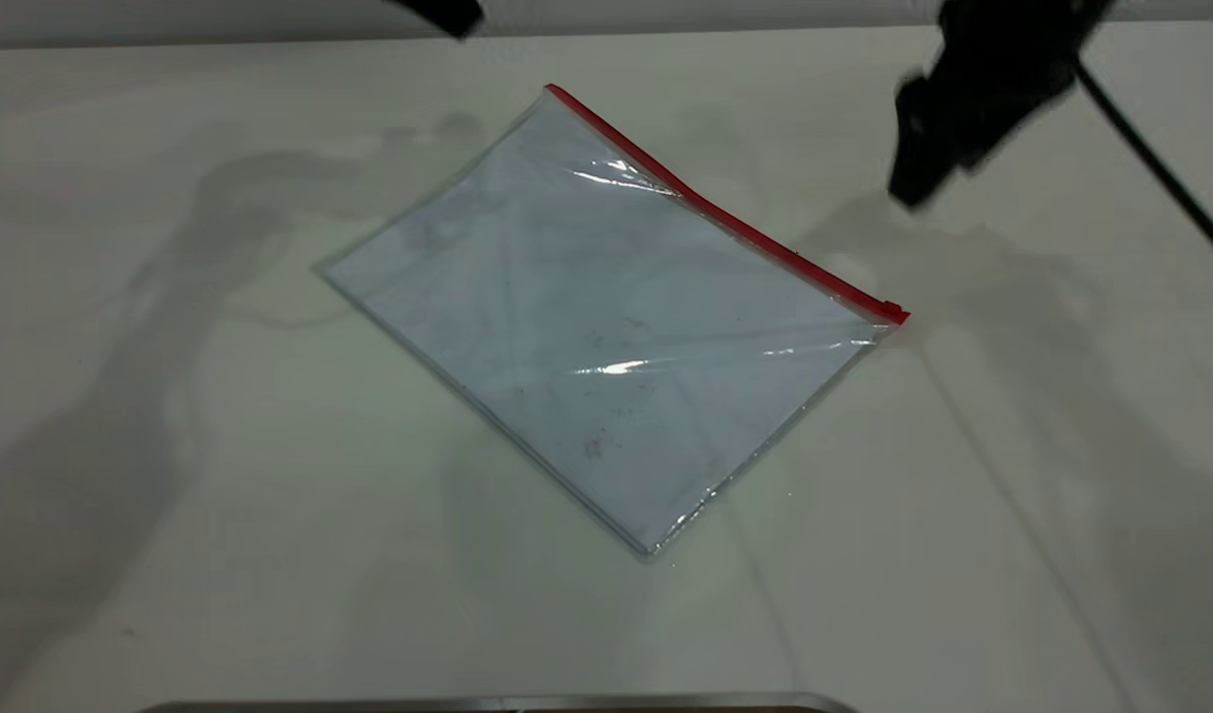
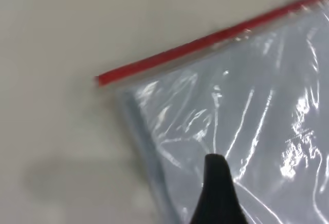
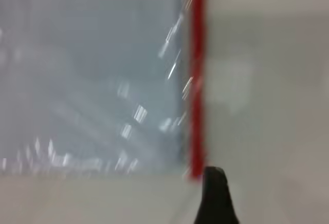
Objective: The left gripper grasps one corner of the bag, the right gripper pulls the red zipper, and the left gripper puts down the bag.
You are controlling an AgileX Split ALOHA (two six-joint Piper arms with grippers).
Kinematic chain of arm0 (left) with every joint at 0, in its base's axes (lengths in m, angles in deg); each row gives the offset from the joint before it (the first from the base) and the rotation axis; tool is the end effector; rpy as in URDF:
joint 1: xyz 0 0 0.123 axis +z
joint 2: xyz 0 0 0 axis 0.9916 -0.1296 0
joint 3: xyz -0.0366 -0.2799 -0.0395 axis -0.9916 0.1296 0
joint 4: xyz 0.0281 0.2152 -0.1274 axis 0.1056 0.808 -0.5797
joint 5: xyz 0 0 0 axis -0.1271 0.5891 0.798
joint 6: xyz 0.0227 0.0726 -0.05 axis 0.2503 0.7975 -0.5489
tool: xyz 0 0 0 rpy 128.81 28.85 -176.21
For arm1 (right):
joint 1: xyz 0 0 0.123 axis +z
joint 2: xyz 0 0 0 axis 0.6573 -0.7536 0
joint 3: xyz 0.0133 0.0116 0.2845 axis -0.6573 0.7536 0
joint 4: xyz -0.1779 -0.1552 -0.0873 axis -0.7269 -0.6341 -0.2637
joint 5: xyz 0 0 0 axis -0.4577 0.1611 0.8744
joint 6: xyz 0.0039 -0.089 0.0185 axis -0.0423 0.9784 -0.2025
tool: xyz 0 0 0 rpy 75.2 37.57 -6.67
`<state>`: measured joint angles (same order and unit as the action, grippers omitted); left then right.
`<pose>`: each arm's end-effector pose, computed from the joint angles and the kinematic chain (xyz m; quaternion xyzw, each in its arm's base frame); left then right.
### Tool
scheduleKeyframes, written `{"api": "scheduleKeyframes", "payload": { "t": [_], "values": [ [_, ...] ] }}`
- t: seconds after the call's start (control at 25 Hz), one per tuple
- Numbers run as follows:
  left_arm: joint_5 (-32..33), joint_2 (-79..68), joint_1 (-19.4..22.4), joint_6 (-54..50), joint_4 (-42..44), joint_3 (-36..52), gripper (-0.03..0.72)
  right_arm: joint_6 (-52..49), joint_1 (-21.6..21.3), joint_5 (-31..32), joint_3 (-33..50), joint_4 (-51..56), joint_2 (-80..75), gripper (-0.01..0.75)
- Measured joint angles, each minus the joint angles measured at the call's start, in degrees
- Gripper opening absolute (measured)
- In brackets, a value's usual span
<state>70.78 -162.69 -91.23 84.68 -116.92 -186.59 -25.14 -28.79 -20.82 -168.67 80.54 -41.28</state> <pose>0.5229 -0.1306 0.1460 0.4837 0.8072 -0.2076 0.2673 0.4266 0.1080 0.1047 -0.3475 0.9227 0.0592 0.1561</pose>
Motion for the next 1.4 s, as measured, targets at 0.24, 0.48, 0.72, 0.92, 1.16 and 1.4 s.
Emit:
{"api": "scheduleKeyframes", "payload": {
  "t": [0.24, 0.48, 0.72, 0.92, 1.16, 1.4],
  "values": [
    [2.42, 9.39, 0.0, -18.36, 7.43, -3.18, 0.588, 0.0, 0.0, 9.62, -12.1, 0.73, 6.37, 0.588],
    [4.62, 20.43, 0.0, -32.26, 16.09, -3.4, 0.588, -1.54, 0.0, 18.0, -18.95, 1.02, 16.56, 0.588],
    [4.62, 31.05, 0.0, -41.56, 23.63, -3.65, 0.588, -4.63, 0.0, 23.82, -19.43, 1.02, 31.24, 0.588],
    [4.62, 37.51, 0.0, -50.5, 28.36, -3.65, 0.588, -9.76, 0.0, 31.82, -19.48, 1.02, 42.15, 0.588],
    [4.62, 44.4, 0.0, -58.58, 35.53, -1.73, 0.588, -14.64, 0.0, 34.03, -19.48, 1.19, 52.32, 0.588],
    [4.62, 57.4, 0.0, -60.3, 37.75, 14.5, 0.587, -17.98, 0.0, 34.03, -17.44, 2.14, 62.78, 0.588]
  ]
}}
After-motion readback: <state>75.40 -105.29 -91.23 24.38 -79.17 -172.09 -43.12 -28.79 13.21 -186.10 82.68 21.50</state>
